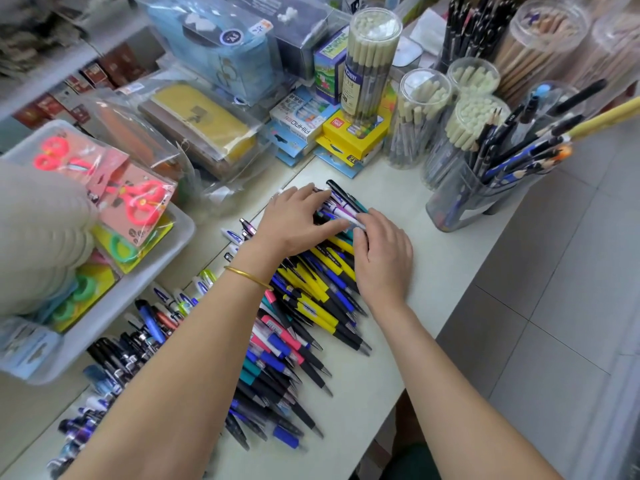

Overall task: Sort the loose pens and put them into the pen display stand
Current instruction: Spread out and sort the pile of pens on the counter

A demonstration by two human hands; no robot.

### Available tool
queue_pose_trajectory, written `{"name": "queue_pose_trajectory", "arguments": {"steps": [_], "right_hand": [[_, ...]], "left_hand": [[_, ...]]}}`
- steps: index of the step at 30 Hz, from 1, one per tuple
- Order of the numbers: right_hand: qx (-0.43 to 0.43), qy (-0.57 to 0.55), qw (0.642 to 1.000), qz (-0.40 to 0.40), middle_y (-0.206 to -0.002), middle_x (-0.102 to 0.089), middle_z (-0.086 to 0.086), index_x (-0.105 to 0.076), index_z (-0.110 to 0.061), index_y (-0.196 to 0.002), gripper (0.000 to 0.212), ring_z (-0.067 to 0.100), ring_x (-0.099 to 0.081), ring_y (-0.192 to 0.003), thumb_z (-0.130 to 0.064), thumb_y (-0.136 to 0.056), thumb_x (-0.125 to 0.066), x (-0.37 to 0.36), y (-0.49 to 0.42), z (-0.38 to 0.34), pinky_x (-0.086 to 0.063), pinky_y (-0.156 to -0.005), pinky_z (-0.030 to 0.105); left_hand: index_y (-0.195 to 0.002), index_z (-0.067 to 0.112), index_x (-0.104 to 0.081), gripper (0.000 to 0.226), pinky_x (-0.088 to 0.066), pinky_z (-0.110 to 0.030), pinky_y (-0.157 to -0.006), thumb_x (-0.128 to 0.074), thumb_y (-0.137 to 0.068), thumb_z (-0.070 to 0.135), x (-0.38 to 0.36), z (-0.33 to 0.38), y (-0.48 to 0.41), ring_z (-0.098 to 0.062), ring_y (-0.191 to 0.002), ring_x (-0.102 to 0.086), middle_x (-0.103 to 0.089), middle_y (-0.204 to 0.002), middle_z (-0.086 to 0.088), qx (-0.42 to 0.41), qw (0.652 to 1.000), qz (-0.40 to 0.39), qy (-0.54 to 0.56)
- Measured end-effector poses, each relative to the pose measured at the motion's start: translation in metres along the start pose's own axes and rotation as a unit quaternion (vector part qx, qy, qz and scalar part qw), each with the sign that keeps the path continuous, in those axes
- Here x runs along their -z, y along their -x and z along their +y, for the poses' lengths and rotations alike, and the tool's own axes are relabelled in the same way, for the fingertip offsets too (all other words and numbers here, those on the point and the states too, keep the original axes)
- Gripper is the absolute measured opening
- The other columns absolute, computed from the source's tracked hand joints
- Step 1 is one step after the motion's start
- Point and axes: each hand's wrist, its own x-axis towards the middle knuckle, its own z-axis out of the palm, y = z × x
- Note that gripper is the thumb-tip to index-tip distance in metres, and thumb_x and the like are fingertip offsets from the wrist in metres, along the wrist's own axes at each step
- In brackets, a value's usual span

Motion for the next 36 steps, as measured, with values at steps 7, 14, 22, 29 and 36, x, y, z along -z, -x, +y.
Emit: {"name": "queue_pose_trajectory", "arguments": {"steps": [7, 14, 22, 29, 36], "right_hand": [[-0.047, -0.049, 0.998, 0.015, -0.140, -0.052, 0.006, -0.052, -0.013, -0.135, 0.059, 0.023, -0.041, -0.135, -0.043, -0.095, -0.021, 0.023, 0.014, 0.030, -0.028, -0.114, 0.042], [-0.073, -0.080, 0.994, 0.027, -0.135, -0.056, 0.006, -0.057, -0.010, -0.129, 0.059, 0.022, -0.046, -0.129, -0.042, -0.096, -0.019, 0.001, 0.013, 0.010, -0.027, -0.114, 0.043], [-0.049, -0.040, 0.997, 0.050, -0.119, -0.062, 0.006, -0.061, -0.006, -0.111, 0.045, 0.023, -0.056, -0.109, -0.035, -0.097, -0.029, -0.008, 0.014, -0.007, -0.045, -0.094, 0.037], [-0.001, 0.050, 0.999, -0.005, -0.134, -0.057, 0.007, -0.057, -0.013, -0.128, 0.054, 0.027, -0.048, -0.127, -0.042, -0.095, -0.024, -0.001, 0.013, -0.001, -0.038, -0.106, 0.045], [0.007, 0.016, 0.999, -0.030, -0.150, -0.039, 0.006, -0.046, -0.015, -0.140, 0.060, 0.024, -0.031, -0.141, -0.045, -0.094, -0.021, 0.012, 0.024, 0.003, -0.025, -0.115, 0.042]], "left_hand": [[-0.147, 0.047, -0.024, 0.064, -0.001, -0.052, -0.118, -0.037, -0.089, 0.070, 0.002, -0.003, 0.004, -0.034, -0.148, 0.001, -0.009, -0.162, -0.003, 0.004, 1.000, 0.005, -0.025], [-0.147, 0.045, -0.026, 0.072, -0.016, -0.050, -0.116, -0.030, -0.083, 0.076, -0.004, -0.009, 0.006, -0.036, -0.143, -0.010, -0.022, -0.156, -0.012, 0.055, 0.998, -0.006, 0.038], [-0.149, 0.022, -0.033, 0.055, -0.029, -0.037, -0.109, -0.040, -0.099, 0.044, 0.000, 0.000, 0.014, -0.027, -0.136, -0.034, -0.042, -0.147, -0.008, 0.051, 0.993, 0.053, 0.095], [-0.131, 0.012, -0.054, 0.060, -0.030, -0.047, -0.109, -0.021, -0.098, 0.051, 0.001, -0.013, 0.026, -0.033, -0.131, -0.039, -0.050, -0.137, -0.017, 0.073, 0.989, 0.099, 0.084], [-0.101, 0.003, -0.060, 0.054, -0.040, -0.042, -0.093, -0.022, -0.093, 0.042, 0.006, -0.044, 0.060, -0.034, -0.109, -0.052, -0.061, -0.109, -0.018, 0.161, 0.972, 0.123, 0.122]]}}
